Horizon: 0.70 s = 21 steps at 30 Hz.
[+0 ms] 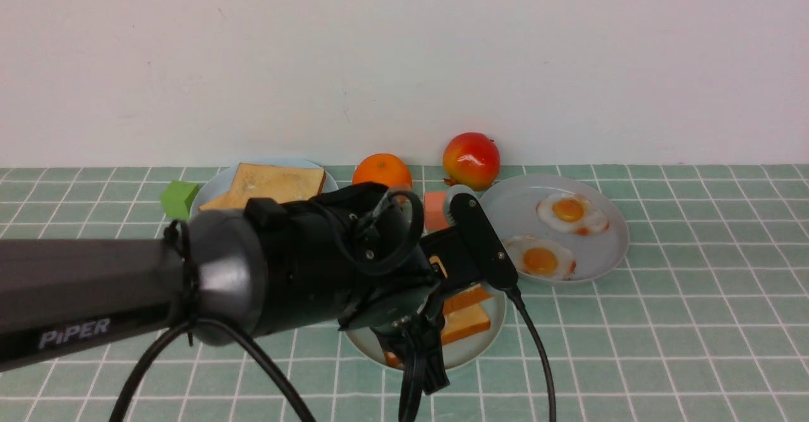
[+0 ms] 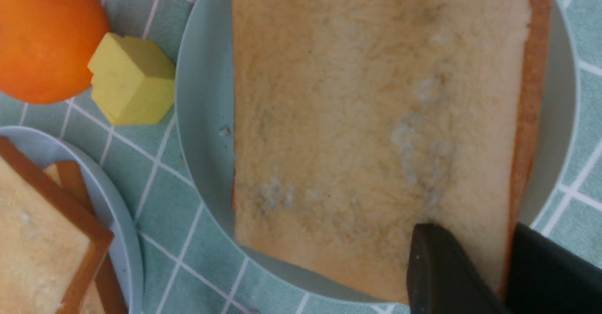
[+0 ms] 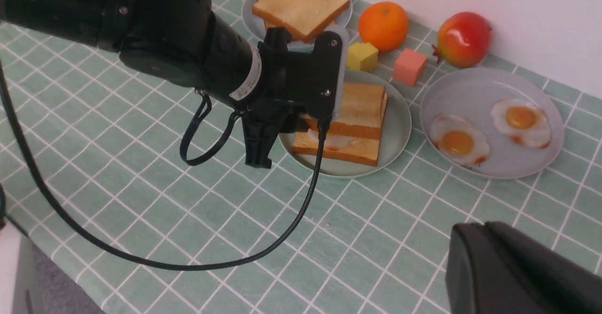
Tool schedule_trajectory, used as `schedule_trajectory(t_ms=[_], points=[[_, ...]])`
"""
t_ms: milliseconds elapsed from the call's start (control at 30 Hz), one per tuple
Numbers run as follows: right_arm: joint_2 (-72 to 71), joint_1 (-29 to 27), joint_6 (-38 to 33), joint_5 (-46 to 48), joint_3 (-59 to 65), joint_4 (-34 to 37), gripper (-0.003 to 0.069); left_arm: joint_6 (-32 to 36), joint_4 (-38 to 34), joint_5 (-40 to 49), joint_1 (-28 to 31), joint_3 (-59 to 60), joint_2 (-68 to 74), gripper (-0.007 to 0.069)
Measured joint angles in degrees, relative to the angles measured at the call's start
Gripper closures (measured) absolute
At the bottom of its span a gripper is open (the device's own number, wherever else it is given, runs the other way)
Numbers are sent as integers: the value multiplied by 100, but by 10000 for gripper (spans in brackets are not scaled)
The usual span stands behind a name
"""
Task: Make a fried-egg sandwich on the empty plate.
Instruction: Use the left arm to place a slice of bread on the fried egg in the middle
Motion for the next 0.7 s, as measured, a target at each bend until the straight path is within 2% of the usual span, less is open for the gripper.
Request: schedule_trajectory(t_ms=[700], points=[[-14,0,14,37,0,14,617,-30,450,-5,-11,0,505,475]])
